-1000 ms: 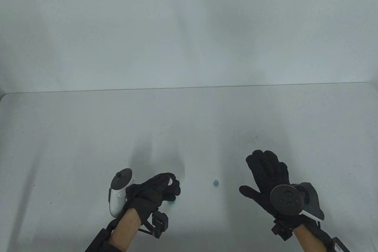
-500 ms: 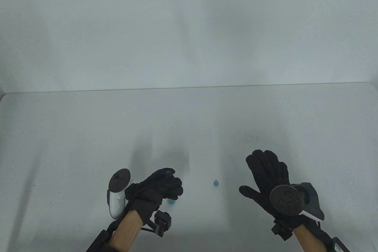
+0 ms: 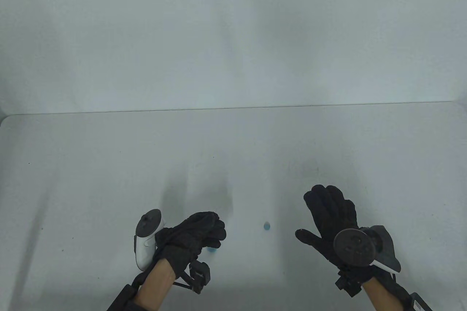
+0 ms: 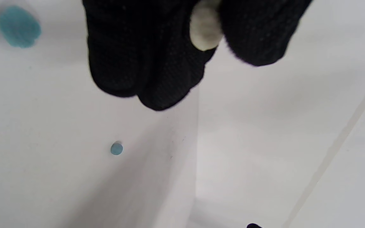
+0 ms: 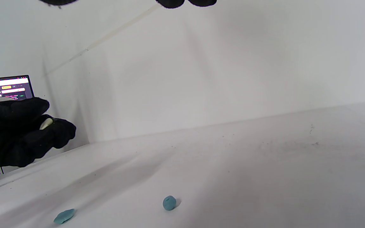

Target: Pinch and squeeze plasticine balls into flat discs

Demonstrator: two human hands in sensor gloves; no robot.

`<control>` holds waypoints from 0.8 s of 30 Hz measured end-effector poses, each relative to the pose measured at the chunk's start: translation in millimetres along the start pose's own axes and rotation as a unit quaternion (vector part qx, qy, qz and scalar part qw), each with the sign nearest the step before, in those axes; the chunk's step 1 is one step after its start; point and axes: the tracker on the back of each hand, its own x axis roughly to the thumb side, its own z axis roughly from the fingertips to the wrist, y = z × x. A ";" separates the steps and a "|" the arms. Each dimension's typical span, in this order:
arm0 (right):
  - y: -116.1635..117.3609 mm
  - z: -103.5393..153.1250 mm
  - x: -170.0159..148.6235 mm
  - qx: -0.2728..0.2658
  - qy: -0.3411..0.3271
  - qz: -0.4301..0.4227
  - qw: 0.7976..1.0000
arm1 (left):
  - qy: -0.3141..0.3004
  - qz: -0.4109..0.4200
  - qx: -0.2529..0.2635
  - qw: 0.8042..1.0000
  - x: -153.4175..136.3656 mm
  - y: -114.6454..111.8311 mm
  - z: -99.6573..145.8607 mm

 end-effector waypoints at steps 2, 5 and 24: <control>0.4 -0.2 -0.1 0.002 0.000 0.000 1.000 | 0.000 -0.006 0.010 1.000 1.8 -1.3 0.6; 0.6 0.0 0.2 0.002 0.000 0.001 1.000 | -0.003 -0.022 0.017 1.000 4.0 -2.2 2.3; 0.8 -0.4 -0.2 0.002 0.001 -0.002 1.000 | 0.017 0.029 0.009 0.999 -7.5 4.4 -0.2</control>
